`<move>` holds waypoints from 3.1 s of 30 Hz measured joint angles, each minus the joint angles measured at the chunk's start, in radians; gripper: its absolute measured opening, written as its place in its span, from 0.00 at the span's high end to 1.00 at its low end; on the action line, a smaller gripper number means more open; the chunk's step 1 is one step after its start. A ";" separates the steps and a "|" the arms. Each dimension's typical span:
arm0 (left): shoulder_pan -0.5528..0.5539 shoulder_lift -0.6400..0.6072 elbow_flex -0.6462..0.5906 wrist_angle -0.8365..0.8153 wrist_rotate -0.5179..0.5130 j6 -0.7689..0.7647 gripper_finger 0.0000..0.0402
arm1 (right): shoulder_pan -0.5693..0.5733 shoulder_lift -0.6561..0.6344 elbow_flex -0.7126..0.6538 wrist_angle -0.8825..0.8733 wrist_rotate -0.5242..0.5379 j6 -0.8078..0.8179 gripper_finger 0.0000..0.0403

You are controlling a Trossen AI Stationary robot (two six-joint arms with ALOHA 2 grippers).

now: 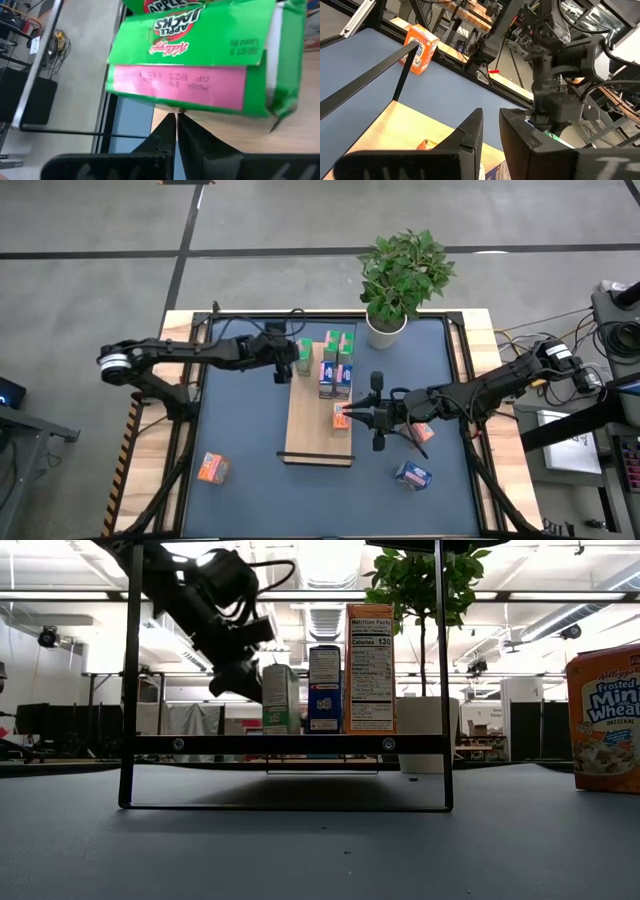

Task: Stack cereal on shelf
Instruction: Put the green cereal box on the shelf aligned with the other green cereal box

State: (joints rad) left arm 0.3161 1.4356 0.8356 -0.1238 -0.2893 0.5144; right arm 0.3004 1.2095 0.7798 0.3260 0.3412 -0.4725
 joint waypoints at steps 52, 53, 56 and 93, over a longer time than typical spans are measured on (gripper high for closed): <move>-0.031 -0.040 0.003 0.130 0.011 0.051 1.00 | -0.013 0.000 0.000 -0.023 0.009 0.027 0.87; -0.031 -0.038 0.003 0.134 0.005 0.076 1.00 | -0.013 0.000 0.000 -0.023 0.009 0.027 0.87; -0.031 -0.041 0.002 0.135 0.002 0.140 1.00 | -0.013 0.000 0.000 -0.023 0.010 0.027 0.87; 0.066 -0.026 -0.002 0.102 0.012 0.129 1.00 | -0.013 0.000 0.000 -0.033 0.026 0.024 0.87</move>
State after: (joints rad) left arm 0.3820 1.4094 0.8337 -0.0221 -0.2776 0.6431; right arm 0.2874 1.2091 0.7795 0.2933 0.3677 -0.4480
